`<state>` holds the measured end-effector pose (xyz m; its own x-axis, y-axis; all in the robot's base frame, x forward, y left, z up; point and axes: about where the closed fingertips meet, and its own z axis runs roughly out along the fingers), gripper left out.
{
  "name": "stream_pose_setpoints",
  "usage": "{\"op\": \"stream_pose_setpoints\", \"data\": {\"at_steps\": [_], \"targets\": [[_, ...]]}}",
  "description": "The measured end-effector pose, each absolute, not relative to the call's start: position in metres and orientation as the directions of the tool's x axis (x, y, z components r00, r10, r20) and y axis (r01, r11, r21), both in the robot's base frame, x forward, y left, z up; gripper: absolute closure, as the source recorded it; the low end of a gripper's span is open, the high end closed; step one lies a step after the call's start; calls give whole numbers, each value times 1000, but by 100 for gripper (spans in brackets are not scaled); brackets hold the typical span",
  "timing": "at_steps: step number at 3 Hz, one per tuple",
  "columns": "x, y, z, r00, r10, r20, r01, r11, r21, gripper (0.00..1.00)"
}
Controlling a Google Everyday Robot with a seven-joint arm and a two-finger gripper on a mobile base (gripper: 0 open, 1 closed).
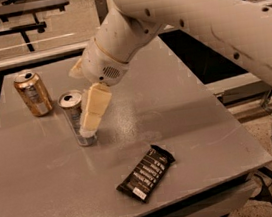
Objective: Move redbull can near rxbar chocolate
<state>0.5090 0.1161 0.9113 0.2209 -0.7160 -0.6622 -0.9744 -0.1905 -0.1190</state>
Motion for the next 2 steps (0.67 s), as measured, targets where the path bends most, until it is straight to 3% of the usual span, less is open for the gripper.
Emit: {"op": "stream_pose_setpoints", "data": {"at_steps": [2], "targets": [[503,117,910,234,-703,-672,-969,-220,-108,41]]}}
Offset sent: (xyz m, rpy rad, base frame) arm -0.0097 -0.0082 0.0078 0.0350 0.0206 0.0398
